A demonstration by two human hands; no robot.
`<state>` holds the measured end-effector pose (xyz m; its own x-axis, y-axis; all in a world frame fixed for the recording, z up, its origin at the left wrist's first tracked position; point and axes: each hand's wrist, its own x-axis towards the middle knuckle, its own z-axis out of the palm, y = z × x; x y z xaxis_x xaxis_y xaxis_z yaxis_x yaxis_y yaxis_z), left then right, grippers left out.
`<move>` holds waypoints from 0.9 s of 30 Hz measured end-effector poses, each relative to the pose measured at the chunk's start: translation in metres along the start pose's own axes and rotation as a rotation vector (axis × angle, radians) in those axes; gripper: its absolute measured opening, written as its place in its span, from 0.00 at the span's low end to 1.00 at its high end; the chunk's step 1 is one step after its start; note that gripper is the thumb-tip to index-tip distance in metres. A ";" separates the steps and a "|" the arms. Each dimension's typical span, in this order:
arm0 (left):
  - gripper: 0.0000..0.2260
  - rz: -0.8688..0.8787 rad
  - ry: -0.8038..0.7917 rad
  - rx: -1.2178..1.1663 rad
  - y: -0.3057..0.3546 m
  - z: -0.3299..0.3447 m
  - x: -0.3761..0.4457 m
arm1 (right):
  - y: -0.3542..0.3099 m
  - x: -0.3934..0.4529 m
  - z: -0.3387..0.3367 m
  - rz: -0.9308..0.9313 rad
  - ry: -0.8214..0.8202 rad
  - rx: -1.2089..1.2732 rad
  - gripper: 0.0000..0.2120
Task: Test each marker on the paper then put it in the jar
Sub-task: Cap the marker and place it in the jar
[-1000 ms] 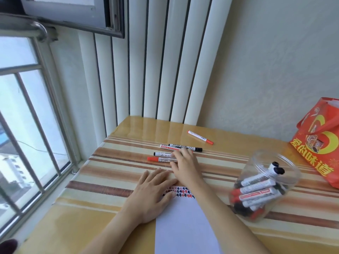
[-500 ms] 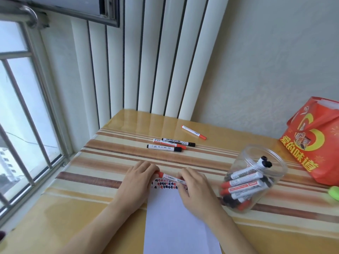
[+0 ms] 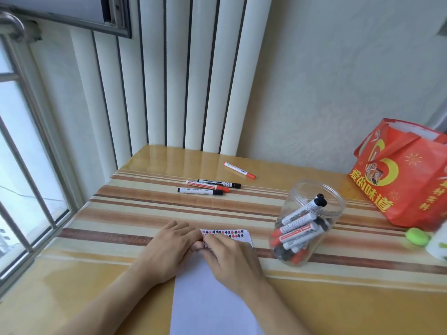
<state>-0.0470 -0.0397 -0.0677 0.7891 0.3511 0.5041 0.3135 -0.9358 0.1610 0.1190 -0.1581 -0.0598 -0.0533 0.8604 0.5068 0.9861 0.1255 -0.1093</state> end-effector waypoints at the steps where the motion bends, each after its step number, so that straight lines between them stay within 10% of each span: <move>1: 0.12 0.003 0.006 0.000 0.001 -0.001 0.001 | 0.001 0.000 0.000 0.001 -0.012 0.006 0.12; 19: 0.16 -0.094 0.189 0.026 -0.001 -0.005 0.001 | 0.017 -0.003 -0.014 0.120 0.093 -0.102 0.18; 23: 0.11 -0.280 0.137 0.070 -0.006 0.002 0.001 | 0.024 -0.003 -0.018 0.284 0.057 0.251 0.08; 27: 0.22 -0.379 -0.047 0.008 -0.012 0.008 0.001 | 0.028 -0.001 -0.020 0.367 0.123 0.566 0.21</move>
<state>-0.0458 -0.0280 -0.0763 0.6395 0.6737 0.3705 0.5920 -0.7389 0.3218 0.1501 -0.1651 -0.0459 0.3197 0.8385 0.4413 0.7009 0.1042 -0.7057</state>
